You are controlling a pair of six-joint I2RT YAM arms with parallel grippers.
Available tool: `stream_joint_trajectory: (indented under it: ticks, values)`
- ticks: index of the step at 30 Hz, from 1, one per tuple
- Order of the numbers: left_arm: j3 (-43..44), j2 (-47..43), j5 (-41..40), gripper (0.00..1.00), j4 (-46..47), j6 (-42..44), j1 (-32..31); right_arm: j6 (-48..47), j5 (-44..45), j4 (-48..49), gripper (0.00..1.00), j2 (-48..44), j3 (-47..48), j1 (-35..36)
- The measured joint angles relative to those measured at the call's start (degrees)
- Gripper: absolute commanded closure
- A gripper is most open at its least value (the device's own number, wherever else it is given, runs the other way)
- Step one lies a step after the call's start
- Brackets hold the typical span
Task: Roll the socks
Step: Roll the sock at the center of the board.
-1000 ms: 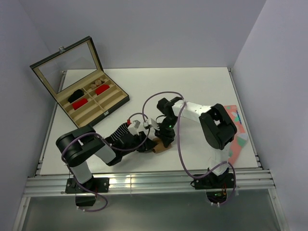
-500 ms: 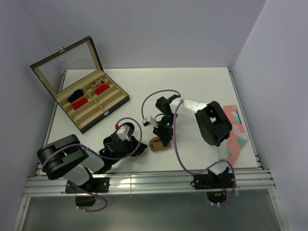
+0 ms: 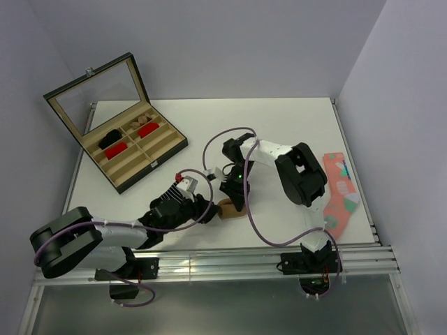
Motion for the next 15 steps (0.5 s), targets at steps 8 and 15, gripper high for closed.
stream_joint_trajectory:
  ticks: [8,15]
  values:
    - [11.5,6.5,3.4,0.51,-6.6,8.6,-0.1,1.1,0.9,-5.7,0.65,5.0,6.2,0.0]
    - [14.4,13.6,4.3,0.51,-8.9,11.8,-0.1,2.4,1.4,-7.8,0.65,7.0,8.5,0.0]
